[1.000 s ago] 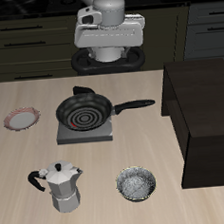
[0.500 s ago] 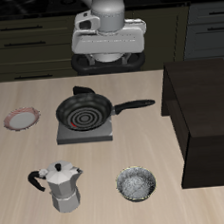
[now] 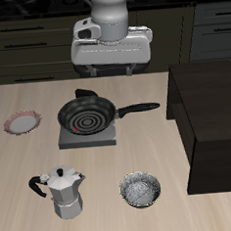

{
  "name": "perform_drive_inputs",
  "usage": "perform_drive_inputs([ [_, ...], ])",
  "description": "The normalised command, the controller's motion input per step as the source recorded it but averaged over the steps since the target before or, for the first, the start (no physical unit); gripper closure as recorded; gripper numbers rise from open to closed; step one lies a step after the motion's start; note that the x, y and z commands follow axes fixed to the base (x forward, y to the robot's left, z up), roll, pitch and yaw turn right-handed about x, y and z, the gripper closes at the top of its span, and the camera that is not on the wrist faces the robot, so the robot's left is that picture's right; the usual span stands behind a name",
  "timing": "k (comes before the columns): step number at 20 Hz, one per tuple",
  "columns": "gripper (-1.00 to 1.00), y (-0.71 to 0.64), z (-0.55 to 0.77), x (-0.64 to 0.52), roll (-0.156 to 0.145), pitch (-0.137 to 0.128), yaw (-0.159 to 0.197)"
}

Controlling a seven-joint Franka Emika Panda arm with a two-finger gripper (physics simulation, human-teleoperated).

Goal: Place the bowl on top of the shelf

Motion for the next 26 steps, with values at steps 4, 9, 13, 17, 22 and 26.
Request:
perform_drive_inputs([
  [4, -1.00, 0.00, 0.12, 0.41, -0.008, -0.014, 0.009],
  [9, -1.00, -0.01, 0.10, 0.39, 0.022, -0.010, -0.009],
  [13, -1.00, 0.10, 0.04, 0.30, 0.052, -0.005, 0.059],
  [17, -1.00, 0.00, 0.00, 0.30, -0.006, 0.010, 0.039],
  [22, -1.00, -0.04, 0.08, 0.37, -0.044, -0.013, -0.019],
  [26, -1.00, -0.02, 0.03, 0.35, -0.027, -0.011, 0.018],
])
